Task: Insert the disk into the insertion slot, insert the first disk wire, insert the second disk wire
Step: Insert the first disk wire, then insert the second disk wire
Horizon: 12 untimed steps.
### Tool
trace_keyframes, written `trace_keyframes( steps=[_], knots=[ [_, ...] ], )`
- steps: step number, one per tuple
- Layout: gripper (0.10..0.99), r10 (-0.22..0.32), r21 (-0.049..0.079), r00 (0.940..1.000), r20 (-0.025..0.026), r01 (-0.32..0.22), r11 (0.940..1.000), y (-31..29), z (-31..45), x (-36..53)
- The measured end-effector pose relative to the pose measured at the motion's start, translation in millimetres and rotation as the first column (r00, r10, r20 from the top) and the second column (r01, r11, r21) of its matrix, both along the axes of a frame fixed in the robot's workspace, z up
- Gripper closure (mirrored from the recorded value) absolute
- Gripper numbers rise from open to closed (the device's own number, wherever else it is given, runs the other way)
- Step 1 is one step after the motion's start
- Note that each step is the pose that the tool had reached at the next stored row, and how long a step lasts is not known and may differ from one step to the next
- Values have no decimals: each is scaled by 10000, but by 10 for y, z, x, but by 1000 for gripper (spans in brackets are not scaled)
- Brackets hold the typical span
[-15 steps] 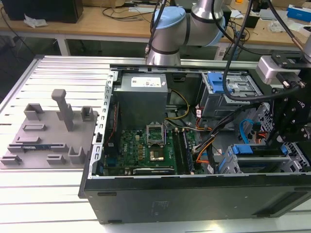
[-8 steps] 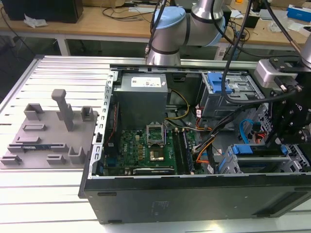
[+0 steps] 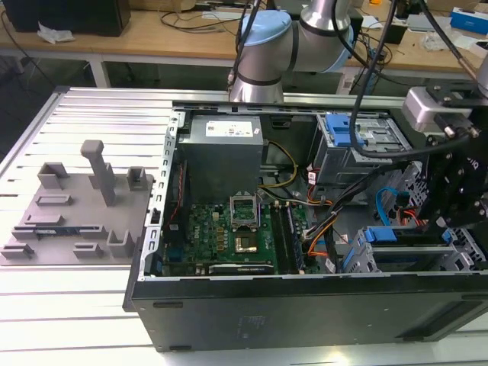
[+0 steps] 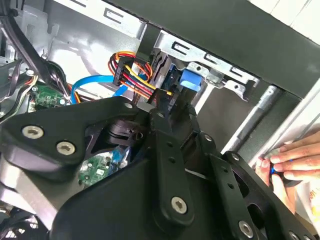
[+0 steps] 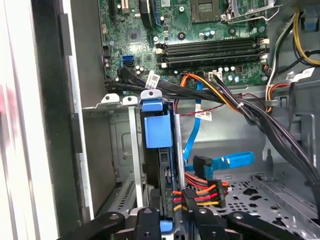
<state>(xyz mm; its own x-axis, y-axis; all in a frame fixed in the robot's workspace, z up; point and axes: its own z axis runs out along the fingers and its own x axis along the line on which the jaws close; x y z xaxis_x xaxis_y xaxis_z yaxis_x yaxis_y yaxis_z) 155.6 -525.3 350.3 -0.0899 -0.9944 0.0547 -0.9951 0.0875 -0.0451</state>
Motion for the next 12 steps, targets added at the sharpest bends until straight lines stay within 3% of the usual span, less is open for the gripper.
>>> trace_keyframes(
  steps=[4, 12],
  knots=[
    [776, 0, -2, 10000, 0, 0, 10000, 0, 134, 0],
    [776, -2, -3, 10000, 0, 2, 10000, 1, 143, 0]
  ],
)
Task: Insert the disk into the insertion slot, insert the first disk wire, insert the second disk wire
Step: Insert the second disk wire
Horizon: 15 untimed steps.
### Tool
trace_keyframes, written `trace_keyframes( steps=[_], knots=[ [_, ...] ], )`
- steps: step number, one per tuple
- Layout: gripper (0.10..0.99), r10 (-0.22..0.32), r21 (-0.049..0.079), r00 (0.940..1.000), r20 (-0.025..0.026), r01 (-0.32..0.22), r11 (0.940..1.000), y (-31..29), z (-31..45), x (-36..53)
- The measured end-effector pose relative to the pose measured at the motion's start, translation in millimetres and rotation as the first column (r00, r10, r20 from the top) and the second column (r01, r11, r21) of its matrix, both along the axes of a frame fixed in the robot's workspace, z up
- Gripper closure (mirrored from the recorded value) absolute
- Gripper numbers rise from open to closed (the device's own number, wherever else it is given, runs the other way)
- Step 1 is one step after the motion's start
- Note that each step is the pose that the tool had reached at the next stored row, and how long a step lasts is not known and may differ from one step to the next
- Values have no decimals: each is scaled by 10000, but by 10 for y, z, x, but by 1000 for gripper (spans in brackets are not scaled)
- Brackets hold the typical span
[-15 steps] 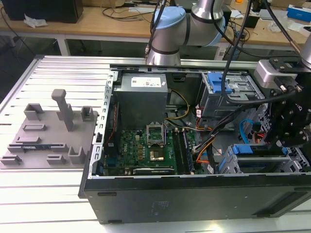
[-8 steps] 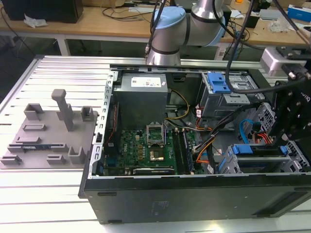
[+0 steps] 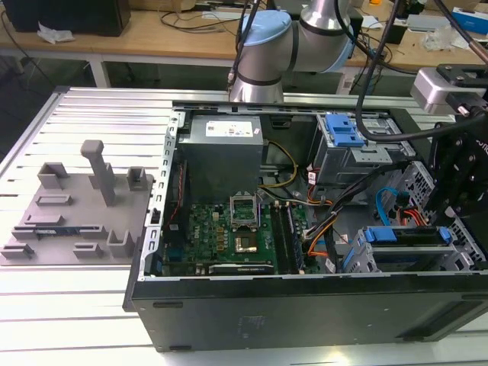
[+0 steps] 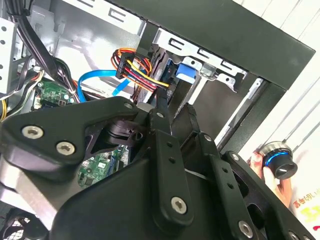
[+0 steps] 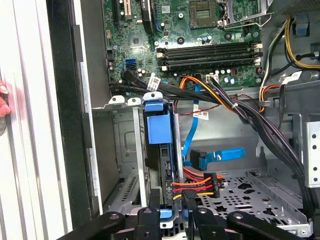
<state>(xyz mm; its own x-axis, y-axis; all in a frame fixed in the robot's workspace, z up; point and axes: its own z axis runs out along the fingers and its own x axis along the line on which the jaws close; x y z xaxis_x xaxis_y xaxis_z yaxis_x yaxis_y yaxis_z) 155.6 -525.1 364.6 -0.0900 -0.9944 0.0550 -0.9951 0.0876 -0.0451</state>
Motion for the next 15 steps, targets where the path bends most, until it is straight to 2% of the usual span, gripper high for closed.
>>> trace_keyframes(
  steps=[9, 10, 11, 13, 14, 15],
  knots=[
    [776, 0, -2, 10000, 0, 0, 10000, 3, 0, 0],
    [776, 0, -376, 10000, -18, -1, 9993, 44, 1, 0],
    [776, 0, -543, 10000, -27, -1, 9985, 71, 2, 0],
    [776, -2, -844, 10000, -44, -2, 9964, 149, 4, 0],
    [776, -2, -908, 10000, -43, -2, 9959, 192, 4, 0],
    [776, -2, -964, 10000, -44, -2, 9953, 269, 4, 0]
  ],
)
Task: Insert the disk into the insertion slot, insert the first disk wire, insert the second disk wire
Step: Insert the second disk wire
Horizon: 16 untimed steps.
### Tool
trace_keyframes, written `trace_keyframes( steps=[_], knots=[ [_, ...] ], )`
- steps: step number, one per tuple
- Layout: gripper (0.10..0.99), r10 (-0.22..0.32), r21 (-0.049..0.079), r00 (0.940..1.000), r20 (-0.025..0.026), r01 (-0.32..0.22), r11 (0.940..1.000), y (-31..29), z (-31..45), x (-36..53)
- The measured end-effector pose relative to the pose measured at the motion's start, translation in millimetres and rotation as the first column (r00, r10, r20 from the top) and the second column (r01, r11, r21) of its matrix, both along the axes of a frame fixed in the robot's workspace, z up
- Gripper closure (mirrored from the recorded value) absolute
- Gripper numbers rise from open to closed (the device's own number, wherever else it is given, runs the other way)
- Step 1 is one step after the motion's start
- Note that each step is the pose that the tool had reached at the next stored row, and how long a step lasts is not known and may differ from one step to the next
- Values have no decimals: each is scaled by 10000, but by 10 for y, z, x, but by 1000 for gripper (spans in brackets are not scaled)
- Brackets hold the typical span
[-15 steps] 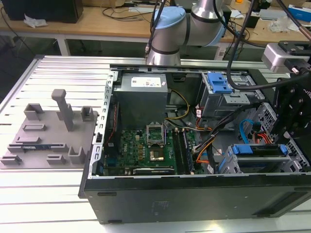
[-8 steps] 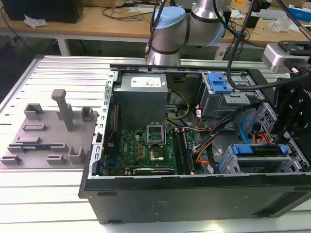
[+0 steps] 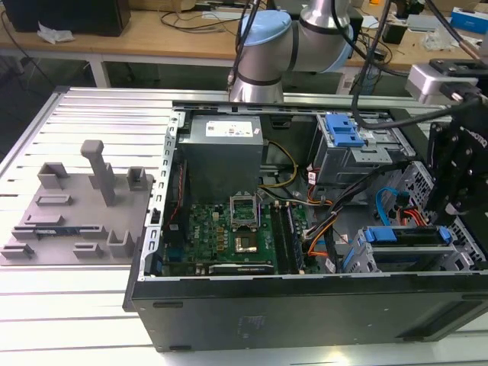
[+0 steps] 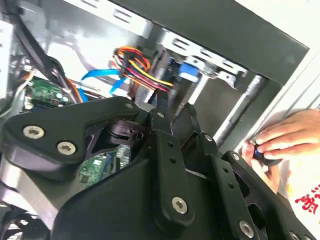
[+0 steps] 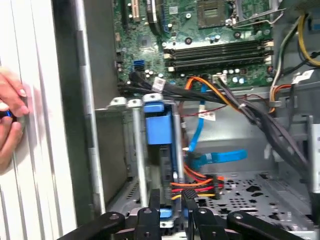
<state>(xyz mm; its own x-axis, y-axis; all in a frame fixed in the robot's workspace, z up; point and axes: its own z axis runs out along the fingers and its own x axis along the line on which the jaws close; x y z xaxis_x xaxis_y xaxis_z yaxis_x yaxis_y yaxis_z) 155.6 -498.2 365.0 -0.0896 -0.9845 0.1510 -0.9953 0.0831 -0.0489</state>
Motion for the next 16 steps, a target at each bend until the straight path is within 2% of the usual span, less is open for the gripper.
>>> trace_keyframes(
  steps=[3, 4, 7, 9, 11, 13, 16],
  knots=[
    [776, 0, -142, 10000, 0, 0, 9999, 217, 1, -3],
    [776, 0, -311, 10000, 0, 0, 9995, 273, 40, -26],
    [776, 0, -783, 10000, 1, 0, 9969, 279, 59, -112],
    [776, 1, -1011, 10000, 0, -1, 9949, 280, 77, -183],
    [776, 0, -1185, 10000, 0, 0, 9930, 285, 80, -220],
    [776, -1, -1283, 10000, 1, 1, 9917, 295, 79, -248],
    [776, 0, -1305, 10000, -6, -1, 9915, 306, 73, -248]
  ],
)
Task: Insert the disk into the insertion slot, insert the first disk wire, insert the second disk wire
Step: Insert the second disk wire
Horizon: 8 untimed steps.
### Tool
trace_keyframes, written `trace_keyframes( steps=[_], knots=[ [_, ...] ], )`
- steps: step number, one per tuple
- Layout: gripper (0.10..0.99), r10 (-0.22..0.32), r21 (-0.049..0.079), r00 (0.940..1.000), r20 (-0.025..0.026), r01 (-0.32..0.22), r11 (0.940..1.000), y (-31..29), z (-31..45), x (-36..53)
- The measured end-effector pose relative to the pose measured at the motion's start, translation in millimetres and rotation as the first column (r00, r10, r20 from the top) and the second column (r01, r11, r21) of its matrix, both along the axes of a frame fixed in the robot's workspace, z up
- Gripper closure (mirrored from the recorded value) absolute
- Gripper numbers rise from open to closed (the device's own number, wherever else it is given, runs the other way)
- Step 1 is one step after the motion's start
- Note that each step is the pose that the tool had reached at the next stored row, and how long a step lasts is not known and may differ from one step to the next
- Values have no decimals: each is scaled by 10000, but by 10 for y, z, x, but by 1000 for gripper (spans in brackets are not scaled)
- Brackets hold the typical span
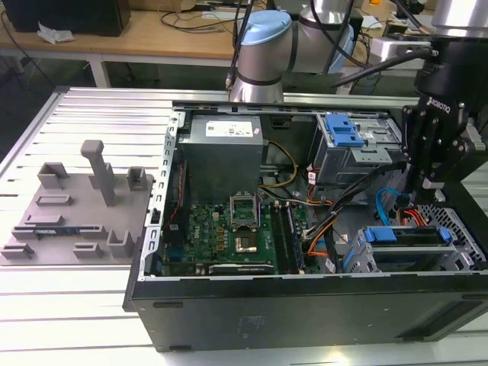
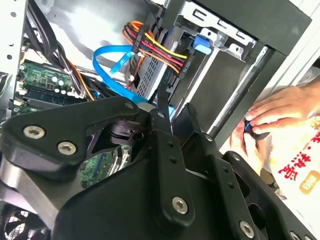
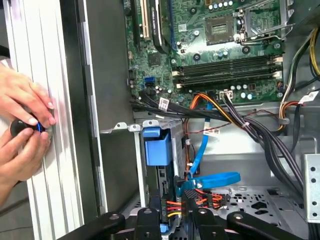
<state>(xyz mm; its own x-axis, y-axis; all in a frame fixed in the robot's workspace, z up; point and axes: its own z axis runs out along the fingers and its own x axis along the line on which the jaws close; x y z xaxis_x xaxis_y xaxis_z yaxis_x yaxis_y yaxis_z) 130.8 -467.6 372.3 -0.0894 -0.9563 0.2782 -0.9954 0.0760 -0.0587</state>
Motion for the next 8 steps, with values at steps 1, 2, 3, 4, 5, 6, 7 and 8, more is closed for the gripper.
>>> trace_keyframes(
  steps=[1, 2, 3, 4, 5, 6, 7, 8],
  knots=[
    [776, -1, -1, 10000, -55, 1, 10000, 1, 0, 0],
    [776, -3, -2, 9999, -143, 3, 10000, 1, 0, 0],
    [776, -7, -1, 9998, -217, 7, 10000, 2, 0, 0],
    [776, -13, 0, 9997, -259, 13, 10000, 2, -1, 0],
    [776, -16, -2, 9996, -266, 16, 10000, 2, -2, -1],
    [776, -16, -2, 9996, -268, 16, 10000, 1, -5, 0],
    [776, -15, -2, 9996, -268, 15, 10000, 2, -11, 0],
    [776, -16, -1, 9996, -269, 16, 10000, 3, -19, 0]
  ],
)
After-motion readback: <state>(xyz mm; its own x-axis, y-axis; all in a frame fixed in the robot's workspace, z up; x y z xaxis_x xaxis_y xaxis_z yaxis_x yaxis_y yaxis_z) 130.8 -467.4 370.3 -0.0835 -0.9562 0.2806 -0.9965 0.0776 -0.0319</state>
